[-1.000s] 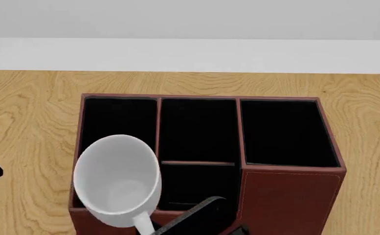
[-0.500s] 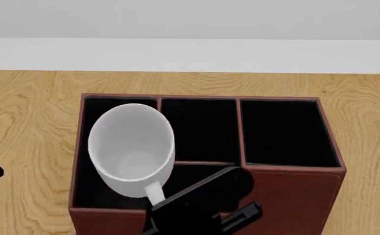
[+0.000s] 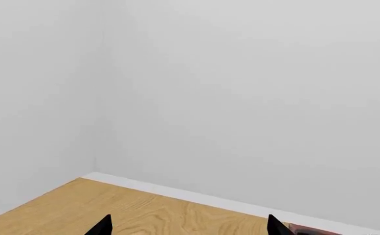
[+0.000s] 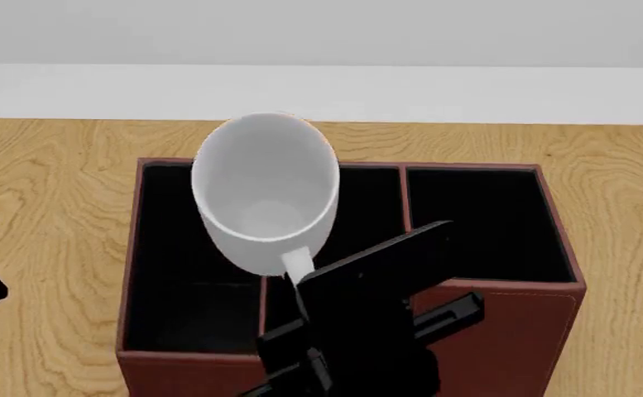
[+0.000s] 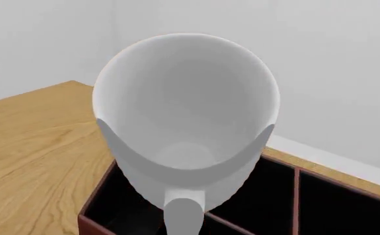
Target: Pick up the white mug and place it to the right of the caddy.
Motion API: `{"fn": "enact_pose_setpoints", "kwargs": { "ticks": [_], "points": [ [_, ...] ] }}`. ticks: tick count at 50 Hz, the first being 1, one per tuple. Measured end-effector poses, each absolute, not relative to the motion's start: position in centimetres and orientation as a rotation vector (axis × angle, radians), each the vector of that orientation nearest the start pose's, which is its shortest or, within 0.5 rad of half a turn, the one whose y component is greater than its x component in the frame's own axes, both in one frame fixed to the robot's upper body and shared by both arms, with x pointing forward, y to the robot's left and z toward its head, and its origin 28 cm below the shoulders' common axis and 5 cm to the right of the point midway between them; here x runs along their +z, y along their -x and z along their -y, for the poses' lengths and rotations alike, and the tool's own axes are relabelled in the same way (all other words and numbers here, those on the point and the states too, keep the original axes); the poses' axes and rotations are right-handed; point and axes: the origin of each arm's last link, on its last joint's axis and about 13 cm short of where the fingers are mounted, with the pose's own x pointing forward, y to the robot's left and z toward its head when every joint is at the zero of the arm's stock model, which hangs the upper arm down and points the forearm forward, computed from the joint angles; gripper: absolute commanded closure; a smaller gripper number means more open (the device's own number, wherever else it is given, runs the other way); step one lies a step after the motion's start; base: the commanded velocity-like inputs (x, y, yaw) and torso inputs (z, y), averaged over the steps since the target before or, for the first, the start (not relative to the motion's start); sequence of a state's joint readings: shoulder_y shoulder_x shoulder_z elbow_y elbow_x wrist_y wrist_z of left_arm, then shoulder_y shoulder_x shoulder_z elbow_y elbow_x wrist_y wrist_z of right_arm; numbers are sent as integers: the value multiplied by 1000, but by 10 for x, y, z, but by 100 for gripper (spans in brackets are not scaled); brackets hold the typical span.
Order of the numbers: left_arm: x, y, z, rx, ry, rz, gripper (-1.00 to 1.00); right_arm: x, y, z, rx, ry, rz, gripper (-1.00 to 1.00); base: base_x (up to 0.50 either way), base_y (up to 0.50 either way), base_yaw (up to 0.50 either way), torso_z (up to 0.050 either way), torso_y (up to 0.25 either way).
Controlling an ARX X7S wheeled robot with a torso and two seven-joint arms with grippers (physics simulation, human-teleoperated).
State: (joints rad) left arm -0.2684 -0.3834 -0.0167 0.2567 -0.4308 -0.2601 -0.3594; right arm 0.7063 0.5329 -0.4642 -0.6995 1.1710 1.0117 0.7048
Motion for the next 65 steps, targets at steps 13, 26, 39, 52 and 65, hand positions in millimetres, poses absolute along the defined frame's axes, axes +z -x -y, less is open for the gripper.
{"fn": "enact_pose_setpoints", "kwargs": {
  "ticks": [13,26,39,52,65],
  "points": [
    [128,-259,-278,258,63,242,-100,212,-214,82,365,168,-81,100,0,0,0,0,1],
    [128,-259,-277,256,64,240,-100,224,-219,94,319,160,-76,100,0,0,0,0,0],
    [127,-260,-277,257,63,238,-100,234,-227,111,257,136,-81,100,0,0,0,0,1],
    [128,-260,-278,258,63,240,-100,240,-240,128,197,107,-100,100,0,0,0,0,1],
    [128,-259,-278,260,62,241,-100,249,-246,141,144,89,-110,100,0,0,0,1,1]
  ]
}}
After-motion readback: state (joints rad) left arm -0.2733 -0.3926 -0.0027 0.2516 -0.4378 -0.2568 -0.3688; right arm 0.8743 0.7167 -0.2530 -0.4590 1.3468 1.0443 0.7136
